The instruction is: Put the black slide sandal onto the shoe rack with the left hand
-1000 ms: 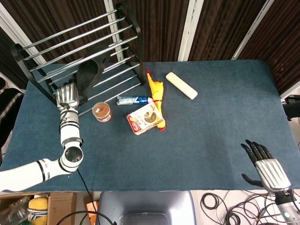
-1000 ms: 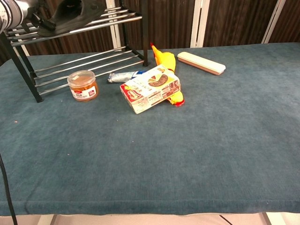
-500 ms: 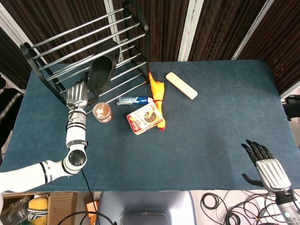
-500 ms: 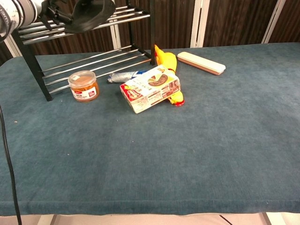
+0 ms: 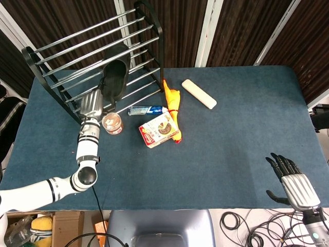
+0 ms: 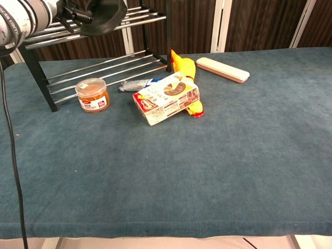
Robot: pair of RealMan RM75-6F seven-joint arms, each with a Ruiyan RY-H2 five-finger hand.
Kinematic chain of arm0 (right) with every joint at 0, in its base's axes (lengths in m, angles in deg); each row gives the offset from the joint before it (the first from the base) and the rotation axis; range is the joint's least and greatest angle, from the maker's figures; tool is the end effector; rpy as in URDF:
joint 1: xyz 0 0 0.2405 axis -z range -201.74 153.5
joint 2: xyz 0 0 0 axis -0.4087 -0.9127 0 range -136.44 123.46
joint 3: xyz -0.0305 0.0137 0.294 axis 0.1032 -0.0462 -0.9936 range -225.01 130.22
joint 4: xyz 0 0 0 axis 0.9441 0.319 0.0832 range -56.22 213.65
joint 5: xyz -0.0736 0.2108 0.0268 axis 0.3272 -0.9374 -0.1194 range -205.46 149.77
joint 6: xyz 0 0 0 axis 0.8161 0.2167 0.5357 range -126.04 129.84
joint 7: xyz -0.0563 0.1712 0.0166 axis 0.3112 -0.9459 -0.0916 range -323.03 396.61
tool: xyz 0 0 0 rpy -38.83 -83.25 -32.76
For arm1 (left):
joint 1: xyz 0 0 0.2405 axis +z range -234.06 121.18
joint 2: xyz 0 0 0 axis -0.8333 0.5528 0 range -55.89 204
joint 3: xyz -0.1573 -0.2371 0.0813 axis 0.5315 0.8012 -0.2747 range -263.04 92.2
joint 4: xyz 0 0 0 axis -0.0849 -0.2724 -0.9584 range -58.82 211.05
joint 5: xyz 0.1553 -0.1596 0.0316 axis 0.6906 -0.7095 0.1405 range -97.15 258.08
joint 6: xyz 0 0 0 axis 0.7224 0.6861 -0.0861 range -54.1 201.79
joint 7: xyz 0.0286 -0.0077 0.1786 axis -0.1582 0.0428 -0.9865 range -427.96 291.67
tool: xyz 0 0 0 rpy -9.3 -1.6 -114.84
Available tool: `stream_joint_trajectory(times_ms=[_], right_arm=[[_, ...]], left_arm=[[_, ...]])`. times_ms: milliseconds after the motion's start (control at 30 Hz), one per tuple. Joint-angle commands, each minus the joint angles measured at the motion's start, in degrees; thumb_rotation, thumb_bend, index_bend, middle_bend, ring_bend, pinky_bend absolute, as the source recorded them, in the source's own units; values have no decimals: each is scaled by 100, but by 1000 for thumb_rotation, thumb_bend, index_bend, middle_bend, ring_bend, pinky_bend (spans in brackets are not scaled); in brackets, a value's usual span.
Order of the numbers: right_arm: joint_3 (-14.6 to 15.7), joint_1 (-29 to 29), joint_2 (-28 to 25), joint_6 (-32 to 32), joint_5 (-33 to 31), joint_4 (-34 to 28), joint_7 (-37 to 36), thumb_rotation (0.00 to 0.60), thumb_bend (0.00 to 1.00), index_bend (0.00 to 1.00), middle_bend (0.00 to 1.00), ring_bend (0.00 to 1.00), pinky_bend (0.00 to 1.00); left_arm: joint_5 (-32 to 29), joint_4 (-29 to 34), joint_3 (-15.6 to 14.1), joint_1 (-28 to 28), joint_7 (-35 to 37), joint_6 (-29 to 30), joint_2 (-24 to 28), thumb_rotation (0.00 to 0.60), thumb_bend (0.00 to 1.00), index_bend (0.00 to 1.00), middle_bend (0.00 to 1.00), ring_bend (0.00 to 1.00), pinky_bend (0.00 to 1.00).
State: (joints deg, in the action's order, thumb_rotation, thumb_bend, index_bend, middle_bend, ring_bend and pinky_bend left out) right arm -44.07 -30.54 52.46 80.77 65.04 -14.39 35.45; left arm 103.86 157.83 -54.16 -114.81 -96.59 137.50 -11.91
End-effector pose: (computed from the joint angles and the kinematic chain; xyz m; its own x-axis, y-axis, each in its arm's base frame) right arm -0.3520 -0.2026 0.1510 0.4661 -0.1996 0.8619 -0.8841 -0.1410 0.4455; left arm -0.0916 0.5314 0.0688 0.0843 0.0325 0.9959 0.9945 0.0591 -0.0861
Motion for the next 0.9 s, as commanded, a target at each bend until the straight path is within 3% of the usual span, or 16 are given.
stream_joint_trajectory(times_ms=[33, 600, 900], right_arm=[[2, -3, -1, -9, 1, 1, 0, 600, 176, 0, 0, 0, 119], [-3, 10, -24, 25, 10, -4, -45, 600, 176, 0, 0, 0, 119], [-11, 25, -47, 59, 7, 9, -109, 600, 176, 0, 0, 0, 119]], left_arm=[[148, -4, 5, -17, 167, -21, -66, 410, 629, 6, 243, 240, 304], [534, -391, 121, -363, 645, 11, -648, 435, 630, 15, 246, 212, 302], [1145, -803, 204, -481, 1299, 38, -1027, 550, 629, 15, 247, 181, 296]])
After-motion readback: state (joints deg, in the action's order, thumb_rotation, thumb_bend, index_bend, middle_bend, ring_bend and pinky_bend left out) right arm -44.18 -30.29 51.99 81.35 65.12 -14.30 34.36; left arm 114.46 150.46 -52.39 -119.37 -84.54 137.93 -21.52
